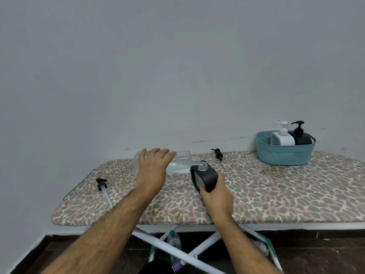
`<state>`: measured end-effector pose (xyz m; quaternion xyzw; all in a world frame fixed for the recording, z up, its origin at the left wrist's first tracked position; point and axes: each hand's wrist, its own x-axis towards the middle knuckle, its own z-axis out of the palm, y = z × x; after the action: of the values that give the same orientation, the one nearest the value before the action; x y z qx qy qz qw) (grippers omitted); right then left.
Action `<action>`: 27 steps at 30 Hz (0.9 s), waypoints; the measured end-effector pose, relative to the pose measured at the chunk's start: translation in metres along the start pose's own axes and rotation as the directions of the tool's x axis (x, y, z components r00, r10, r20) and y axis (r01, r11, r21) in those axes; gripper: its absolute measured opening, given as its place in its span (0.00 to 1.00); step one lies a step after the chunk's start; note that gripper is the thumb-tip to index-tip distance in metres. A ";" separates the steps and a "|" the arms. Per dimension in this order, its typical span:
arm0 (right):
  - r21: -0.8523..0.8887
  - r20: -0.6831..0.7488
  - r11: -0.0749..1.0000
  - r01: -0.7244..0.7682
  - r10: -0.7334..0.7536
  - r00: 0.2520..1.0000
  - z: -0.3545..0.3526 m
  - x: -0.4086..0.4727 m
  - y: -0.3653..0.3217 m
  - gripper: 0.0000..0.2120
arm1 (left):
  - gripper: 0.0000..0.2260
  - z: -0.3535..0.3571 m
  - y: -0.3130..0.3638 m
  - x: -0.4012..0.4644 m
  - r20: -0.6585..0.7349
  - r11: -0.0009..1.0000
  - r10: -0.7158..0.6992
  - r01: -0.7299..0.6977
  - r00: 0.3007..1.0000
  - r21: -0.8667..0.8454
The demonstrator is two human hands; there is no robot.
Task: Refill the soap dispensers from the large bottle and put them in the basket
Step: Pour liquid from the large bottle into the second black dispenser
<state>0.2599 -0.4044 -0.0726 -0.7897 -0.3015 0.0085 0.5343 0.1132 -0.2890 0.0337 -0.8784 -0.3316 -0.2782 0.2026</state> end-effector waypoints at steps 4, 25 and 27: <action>-0.009 -0.003 1.000 0.004 -0.004 1.000 0.000 0.000 0.000 0.23 | 0.34 -0.001 0.000 0.000 -0.001 1.000 0.002 -0.002 1.000 -0.003; -0.015 -0.016 1.000 0.006 -0.007 1.000 0.002 0.001 0.002 0.23 | 0.32 -0.004 0.001 0.002 -0.012 1.000 0.014 -0.014 1.000 0.002; -0.015 -0.019 1.000 0.008 -0.008 1.000 0.003 0.001 0.003 0.23 | 0.32 -0.005 0.002 0.003 -0.006 1.000 0.015 -0.015 1.000 0.004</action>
<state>0.2612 -0.4025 -0.0760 -0.7923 -0.2997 -0.0035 0.5314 0.1144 -0.2915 0.0386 -0.8796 -0.3250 -0.2786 0.2076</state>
